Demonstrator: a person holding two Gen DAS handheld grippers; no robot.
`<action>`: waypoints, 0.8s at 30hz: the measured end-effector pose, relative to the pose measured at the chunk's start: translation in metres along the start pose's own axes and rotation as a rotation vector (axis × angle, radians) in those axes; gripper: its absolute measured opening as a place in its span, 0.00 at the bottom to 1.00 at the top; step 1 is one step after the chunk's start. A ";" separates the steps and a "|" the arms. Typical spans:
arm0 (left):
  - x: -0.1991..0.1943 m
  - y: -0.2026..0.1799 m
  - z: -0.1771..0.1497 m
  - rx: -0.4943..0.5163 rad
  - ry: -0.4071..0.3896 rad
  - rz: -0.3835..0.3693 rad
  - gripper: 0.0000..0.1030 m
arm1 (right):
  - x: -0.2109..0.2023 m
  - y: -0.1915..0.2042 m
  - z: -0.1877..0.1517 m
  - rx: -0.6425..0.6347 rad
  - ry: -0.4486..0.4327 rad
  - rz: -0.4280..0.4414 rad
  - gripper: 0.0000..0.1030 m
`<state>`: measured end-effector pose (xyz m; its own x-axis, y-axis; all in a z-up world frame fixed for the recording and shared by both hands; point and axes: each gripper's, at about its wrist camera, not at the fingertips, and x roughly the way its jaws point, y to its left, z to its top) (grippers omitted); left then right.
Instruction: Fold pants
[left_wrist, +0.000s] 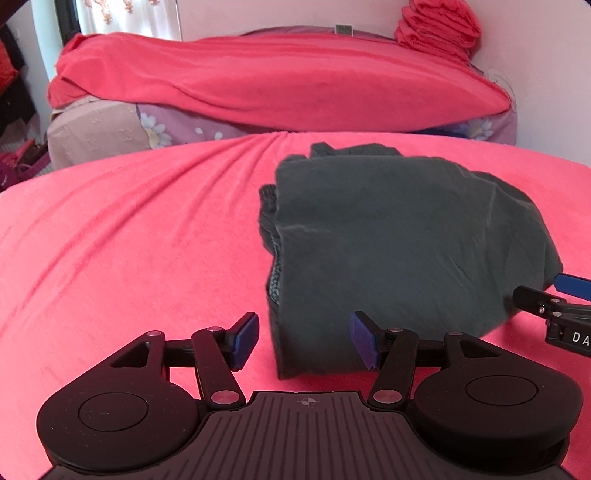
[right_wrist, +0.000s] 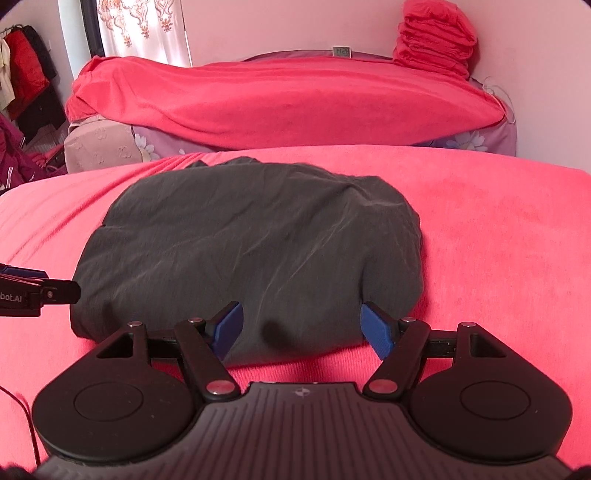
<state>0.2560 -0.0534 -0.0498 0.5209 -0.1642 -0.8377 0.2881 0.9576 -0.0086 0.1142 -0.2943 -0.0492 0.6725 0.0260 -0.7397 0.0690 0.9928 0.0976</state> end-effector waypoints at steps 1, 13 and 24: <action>0.001 -0.002 -0.001 0.002 0.004 0.000 1.00 | 0.000 0.000 -0.001 -0.002 0.002 0.001 0.73; 0.006 -0.013 -0.007 -0.009 0.027 0.001 1.00 | 0.004 0.002 -0.005 -0.026 0.019 0.021 0.73; 0.008 -0.013 -0.009 -0.014 0.034 0.003 1.00 | 0.003 0.007 -0.004 -0.069 0.016 0.036 0.73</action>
<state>0.2494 -0.0653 -0.0612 0.4942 -0.1533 -0.8557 0.2749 0.9614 -0.0135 0.1135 -0.2867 -0.0532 0.6621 0.0635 -0.7468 -0.0069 0.9969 0.0787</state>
